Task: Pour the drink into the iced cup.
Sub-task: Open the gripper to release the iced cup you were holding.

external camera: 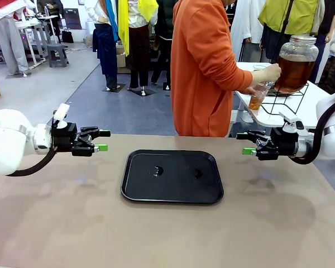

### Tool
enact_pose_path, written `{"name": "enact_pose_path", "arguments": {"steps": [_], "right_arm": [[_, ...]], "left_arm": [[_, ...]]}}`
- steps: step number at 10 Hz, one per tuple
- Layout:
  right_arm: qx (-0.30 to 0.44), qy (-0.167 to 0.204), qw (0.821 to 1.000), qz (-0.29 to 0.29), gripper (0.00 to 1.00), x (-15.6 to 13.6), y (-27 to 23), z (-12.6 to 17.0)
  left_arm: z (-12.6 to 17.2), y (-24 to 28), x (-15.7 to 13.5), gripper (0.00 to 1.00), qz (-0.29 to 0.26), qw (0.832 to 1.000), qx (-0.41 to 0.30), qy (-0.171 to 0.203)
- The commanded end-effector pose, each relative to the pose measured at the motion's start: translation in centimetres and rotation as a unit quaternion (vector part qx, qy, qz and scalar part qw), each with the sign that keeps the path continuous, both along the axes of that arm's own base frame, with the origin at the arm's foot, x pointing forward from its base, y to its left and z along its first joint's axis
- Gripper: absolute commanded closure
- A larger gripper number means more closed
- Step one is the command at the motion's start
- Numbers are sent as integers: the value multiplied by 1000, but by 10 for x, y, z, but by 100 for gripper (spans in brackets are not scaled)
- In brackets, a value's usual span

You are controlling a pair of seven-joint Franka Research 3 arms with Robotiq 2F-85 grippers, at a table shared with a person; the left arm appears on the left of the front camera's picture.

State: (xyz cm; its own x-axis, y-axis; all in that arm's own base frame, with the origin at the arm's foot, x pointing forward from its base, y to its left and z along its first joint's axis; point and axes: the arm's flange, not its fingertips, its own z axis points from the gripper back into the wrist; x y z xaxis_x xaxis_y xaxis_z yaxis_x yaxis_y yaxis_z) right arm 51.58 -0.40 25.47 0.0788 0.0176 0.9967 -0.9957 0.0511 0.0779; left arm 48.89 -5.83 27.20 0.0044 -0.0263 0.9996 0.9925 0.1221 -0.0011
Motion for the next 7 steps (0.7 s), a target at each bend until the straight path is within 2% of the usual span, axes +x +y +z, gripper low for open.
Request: {"name": "enact_pose_path", "arguments": {"steps": [1, 7], "right_arm": [[2, 1, 1000, -1, 0, 1, 1, 3], [2, 1, 1000, -1, 0, 1, 1, 3]], "left_arm": [[2, -1, 0, 0, 0, 1000, -2, -2], [2, -1, 0, 0, 0, 1000, -2, -2]]}}
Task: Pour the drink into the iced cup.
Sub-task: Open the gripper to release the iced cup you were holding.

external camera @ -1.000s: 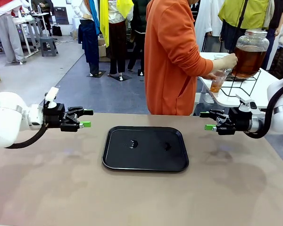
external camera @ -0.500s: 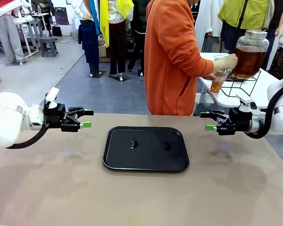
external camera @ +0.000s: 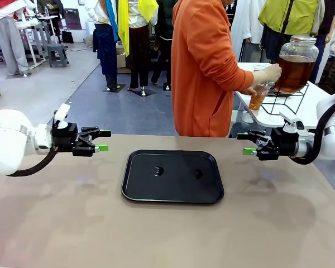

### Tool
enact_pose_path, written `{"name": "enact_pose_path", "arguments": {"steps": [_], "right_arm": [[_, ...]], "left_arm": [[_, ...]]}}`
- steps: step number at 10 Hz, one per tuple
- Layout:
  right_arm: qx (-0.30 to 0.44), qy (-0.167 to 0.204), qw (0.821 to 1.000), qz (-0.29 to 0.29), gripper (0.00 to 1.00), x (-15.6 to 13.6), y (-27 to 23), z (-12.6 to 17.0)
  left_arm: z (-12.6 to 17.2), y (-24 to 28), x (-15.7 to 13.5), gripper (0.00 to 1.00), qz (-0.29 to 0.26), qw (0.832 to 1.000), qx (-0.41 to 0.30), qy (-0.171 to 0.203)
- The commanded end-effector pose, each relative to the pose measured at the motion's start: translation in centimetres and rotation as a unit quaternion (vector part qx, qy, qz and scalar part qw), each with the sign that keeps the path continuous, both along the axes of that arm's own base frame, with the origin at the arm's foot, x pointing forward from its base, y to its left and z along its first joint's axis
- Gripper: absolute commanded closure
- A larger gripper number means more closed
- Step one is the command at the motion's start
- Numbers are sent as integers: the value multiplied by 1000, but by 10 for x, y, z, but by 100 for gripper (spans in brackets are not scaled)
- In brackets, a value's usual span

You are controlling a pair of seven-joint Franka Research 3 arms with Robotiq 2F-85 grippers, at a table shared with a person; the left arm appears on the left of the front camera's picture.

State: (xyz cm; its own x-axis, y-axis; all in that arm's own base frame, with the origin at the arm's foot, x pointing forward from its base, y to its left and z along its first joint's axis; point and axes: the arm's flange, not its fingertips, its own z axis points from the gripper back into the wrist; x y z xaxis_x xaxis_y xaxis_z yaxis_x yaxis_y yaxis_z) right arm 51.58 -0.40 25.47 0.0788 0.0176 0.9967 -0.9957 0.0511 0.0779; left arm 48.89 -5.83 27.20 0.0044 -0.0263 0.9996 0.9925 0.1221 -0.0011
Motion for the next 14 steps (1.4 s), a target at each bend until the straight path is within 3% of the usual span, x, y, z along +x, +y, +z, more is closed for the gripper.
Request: {"name": "enact_pose_path", "arguments": {"steps": [1, 14], "right_arm": [[2, 1, 1000, -1, 0, 1, 1, 3], [2, 1, 1000, -1, 0, 1, 1, 3]], "left_arm": [[2, -1, 0, 0, 0, 1000, -2, -2], [2, -1, 0, 0, 0, 1000, -2, -2]]}}
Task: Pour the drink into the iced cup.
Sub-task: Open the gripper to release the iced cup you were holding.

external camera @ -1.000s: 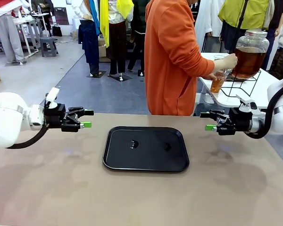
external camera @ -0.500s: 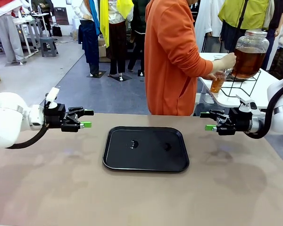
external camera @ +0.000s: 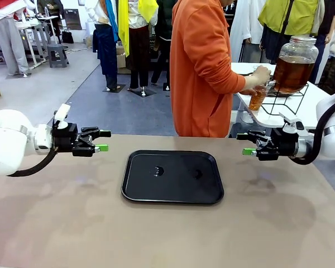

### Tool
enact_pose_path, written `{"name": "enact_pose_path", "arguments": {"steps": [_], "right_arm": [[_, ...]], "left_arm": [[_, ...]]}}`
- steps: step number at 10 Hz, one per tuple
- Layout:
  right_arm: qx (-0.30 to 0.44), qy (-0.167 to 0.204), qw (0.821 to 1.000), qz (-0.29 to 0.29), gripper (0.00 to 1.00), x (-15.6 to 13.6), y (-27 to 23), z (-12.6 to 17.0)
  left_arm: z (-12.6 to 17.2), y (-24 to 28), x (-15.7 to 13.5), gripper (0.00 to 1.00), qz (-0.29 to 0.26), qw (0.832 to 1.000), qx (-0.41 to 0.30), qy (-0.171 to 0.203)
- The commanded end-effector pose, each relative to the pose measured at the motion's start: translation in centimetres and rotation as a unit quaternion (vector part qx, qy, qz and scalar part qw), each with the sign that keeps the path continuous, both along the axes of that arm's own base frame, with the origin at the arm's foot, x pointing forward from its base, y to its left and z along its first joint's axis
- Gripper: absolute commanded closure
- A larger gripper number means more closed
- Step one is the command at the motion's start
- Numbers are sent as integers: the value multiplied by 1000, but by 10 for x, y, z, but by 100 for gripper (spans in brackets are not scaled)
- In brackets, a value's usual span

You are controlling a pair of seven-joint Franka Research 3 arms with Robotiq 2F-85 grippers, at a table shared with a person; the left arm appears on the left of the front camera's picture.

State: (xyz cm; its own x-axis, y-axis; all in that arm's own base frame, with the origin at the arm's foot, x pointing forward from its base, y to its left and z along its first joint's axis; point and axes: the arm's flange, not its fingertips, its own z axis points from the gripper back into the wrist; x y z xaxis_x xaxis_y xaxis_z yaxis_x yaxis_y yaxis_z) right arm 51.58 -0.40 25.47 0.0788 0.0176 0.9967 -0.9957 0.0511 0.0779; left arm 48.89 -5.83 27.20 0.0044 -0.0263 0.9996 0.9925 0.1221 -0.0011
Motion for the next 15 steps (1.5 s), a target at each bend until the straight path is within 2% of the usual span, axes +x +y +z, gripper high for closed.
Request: {"name": "enact_pose_path", "arguments": {"steps": [1, 15], "right_arm": [[2, 1, 1000, -1, 0, 1, 1, 3], [2, 1, 1000, -1, 0, 1, 1, 3]], "left_arm": [[2, -1, 0, 0, 0, 1000, -2, -2], [2, -1, 0, 0, 0, 1000, -2, -2]]}}
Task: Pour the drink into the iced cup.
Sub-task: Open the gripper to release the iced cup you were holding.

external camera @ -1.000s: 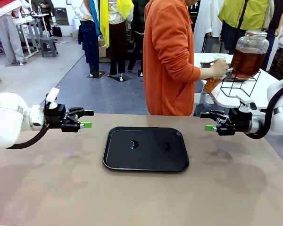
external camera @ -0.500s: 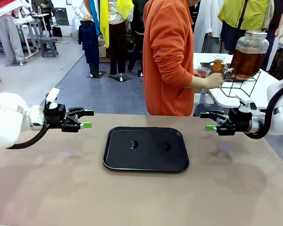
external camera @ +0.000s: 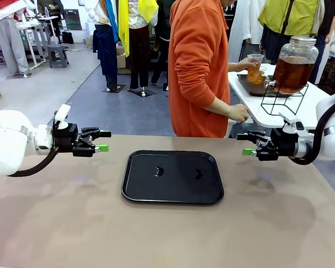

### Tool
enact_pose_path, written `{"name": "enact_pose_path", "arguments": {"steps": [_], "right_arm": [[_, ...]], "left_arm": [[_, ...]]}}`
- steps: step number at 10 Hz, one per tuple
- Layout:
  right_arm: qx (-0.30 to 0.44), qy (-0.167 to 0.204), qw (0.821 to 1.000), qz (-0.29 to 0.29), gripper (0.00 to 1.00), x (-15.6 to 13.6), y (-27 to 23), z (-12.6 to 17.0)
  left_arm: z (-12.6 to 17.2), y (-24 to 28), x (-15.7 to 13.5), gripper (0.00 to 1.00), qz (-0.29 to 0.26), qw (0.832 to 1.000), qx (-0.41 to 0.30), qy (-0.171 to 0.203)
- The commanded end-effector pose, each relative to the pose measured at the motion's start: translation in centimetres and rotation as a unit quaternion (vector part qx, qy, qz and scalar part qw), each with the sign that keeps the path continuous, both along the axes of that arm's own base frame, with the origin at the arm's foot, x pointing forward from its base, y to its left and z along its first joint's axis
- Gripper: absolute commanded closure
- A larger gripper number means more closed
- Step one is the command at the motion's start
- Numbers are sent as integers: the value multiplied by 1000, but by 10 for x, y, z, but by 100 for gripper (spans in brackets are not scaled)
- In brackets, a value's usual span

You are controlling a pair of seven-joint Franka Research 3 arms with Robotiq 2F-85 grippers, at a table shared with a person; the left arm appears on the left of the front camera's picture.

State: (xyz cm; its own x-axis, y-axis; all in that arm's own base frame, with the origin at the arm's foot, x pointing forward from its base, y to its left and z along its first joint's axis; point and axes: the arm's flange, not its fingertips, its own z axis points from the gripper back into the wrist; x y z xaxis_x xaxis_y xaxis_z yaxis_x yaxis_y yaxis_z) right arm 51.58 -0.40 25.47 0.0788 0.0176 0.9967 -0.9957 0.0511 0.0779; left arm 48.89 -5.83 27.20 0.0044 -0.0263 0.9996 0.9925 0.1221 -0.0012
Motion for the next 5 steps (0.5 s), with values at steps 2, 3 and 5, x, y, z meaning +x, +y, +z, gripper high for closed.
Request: {"name": "enact_pose_path", "arguments": {"steps": [2, 3, 5], "right_arm": [[2, 1, 1000, -1, 0, 1, 1, 3], [2, 1, 1000, -1, 0, 1, 1, 3], [2, 1, 1000, -1, 0, 1, 1, 3]], "left_arm": [[2, -1, 0, 0, 0, 1000, -2, -2], [2, -1, 0, 0, 0, 1000, -2, -2], [2, -1, 0, 0, 0, 1000, -2, -2]]}}
